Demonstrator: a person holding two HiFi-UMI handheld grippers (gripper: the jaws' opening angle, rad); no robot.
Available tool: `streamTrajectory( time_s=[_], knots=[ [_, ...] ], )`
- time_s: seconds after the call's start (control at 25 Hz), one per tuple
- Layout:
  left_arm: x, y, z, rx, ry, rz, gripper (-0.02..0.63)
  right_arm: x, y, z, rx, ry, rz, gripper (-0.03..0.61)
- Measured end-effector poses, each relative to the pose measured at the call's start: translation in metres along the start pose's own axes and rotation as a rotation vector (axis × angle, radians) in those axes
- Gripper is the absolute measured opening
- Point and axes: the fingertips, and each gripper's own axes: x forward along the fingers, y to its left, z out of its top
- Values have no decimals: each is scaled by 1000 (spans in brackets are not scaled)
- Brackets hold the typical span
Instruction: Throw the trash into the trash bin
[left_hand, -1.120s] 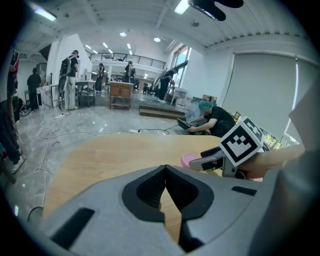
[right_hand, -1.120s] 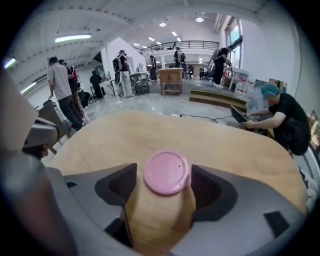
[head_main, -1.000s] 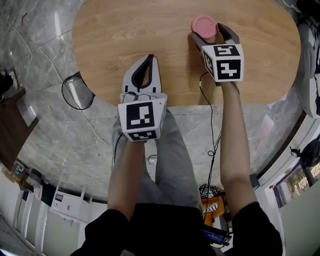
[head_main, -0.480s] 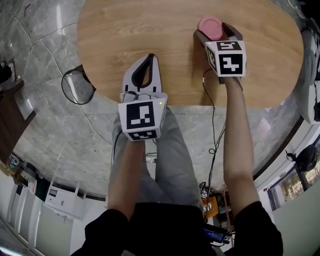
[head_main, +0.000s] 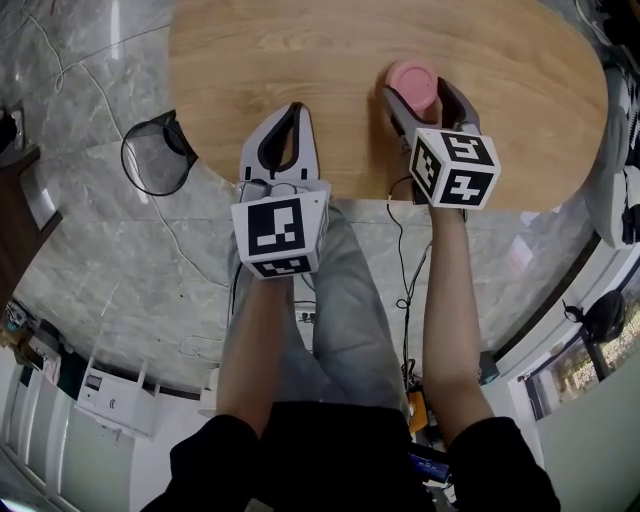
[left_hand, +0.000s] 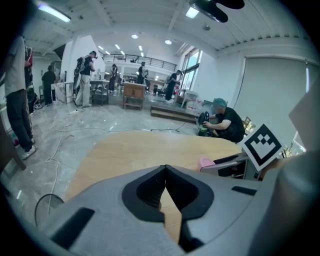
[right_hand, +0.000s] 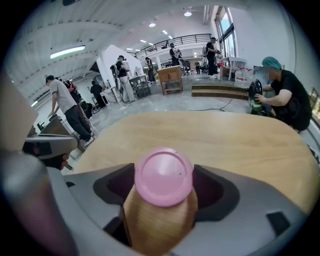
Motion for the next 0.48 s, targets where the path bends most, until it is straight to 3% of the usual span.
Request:
streamTrajectory(
  time_s=[0.2, 0.48],
  knots=[
    [-26, 34, -14, -66, -18, 34, 2, -11, 47, -9, 33, -25, 46, 324],
    [-80, 116, -39, -132, -35, 125, 2, -17, 146, -22, 75, -63, 143, 324]
  ],
)
